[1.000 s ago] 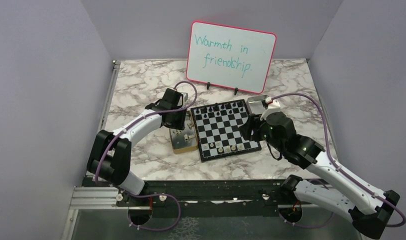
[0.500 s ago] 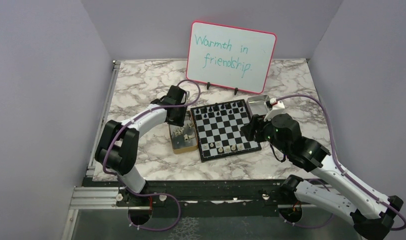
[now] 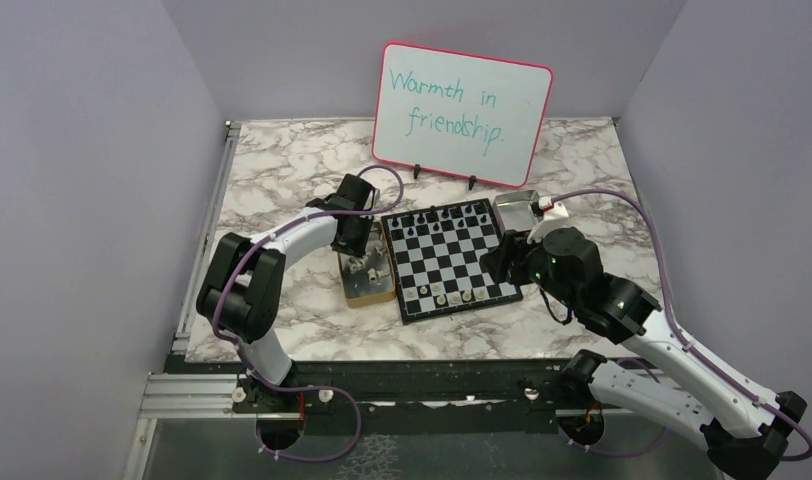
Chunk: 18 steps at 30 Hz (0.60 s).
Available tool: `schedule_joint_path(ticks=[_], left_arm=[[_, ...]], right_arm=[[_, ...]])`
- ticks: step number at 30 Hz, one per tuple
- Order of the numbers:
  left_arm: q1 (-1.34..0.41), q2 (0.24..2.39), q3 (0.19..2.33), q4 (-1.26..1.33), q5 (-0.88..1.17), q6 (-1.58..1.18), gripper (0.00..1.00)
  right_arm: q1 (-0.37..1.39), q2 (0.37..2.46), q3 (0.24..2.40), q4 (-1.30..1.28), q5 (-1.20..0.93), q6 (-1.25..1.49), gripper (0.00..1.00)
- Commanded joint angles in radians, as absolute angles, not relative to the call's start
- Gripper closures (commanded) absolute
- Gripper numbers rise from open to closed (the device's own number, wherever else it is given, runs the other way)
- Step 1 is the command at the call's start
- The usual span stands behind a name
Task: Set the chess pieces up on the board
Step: Pick up the chess piece from the storage box.
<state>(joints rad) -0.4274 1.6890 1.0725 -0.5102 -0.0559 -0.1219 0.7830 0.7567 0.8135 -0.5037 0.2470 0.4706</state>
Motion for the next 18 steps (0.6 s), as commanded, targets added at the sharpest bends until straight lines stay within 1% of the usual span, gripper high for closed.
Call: schedule_joint_path(ticks=[1, 3, 8, 14, 18], left_arm=[[-0.430, 1.714, 1.106, -0.525, -0.038, -0.105, 0.69], [-0.430, 1.719, 1.103, -0.525, -0.014, -0.108, 0.69], [-0.431, 1.730, 1.104, -0.532, 0.033, -0.106, 0.78], [-0.432, 1.727, 1.106, -0.537, 0.038, -0.106, 0.82], [-0.432, 1.726, 1.116, -0.551, 0.049, -0.103, 0.91]], right_arm=[[0.776, 0.752, 0.843, -0.514, 0.218, 0.474, 0.38], [0.777, 0.752, 0.847, -0.519, 0.216, 0.474, 0.38], [0.778, 0.748, 0.842, -0.513, 0.212, 0.476, 0.38], [0.777, 0.758, 0.860, -0.526, 0.215, 0.469, 0.38], [0.777, 0.753, 0.854, -0.520, 0.212, 0.472, 0.38]])
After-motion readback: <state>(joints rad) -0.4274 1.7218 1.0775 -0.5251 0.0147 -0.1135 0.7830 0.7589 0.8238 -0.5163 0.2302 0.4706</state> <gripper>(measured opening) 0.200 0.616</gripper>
